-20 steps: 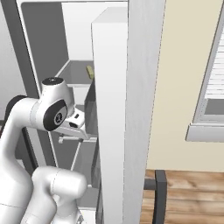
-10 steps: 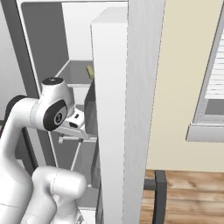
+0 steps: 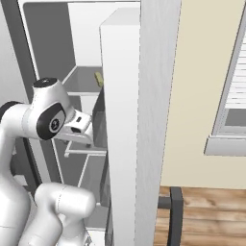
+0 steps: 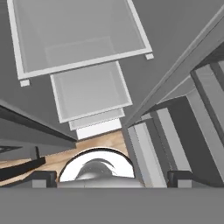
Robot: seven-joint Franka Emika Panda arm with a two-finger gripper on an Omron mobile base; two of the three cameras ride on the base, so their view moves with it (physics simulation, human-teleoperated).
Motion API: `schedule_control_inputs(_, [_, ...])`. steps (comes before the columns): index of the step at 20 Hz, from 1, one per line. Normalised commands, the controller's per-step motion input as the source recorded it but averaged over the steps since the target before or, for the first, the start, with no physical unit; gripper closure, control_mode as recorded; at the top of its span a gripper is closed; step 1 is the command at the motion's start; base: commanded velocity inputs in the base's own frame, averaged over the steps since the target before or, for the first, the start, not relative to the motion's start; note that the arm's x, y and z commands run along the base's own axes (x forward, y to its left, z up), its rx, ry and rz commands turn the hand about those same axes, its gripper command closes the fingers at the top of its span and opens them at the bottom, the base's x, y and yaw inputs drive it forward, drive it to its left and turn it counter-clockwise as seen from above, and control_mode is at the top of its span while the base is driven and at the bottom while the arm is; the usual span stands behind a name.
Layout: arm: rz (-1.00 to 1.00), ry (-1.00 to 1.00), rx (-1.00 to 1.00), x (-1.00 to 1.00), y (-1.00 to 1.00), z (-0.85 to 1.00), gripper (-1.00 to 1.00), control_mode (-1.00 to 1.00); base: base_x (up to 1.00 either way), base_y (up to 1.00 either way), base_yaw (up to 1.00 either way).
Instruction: Retrieve the butter from the fridge and place it on a plate on the dining table. Then retrieve the butter knife by the fridge and place it near the plate.
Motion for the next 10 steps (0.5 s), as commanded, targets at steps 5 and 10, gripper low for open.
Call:
schedule_control_inputs(5, [0.14, -0.14, -0.06, 0.00, 0.00, 0.52, -1.00, -1.00, 0.00, 0.00, 0.00])
schedule_control_inputs(10, [0.16, -0.14, 0.00, 0.01, 0.00, 0.53, -1.00, -1.00, 0.00, 0.00, 0.00])
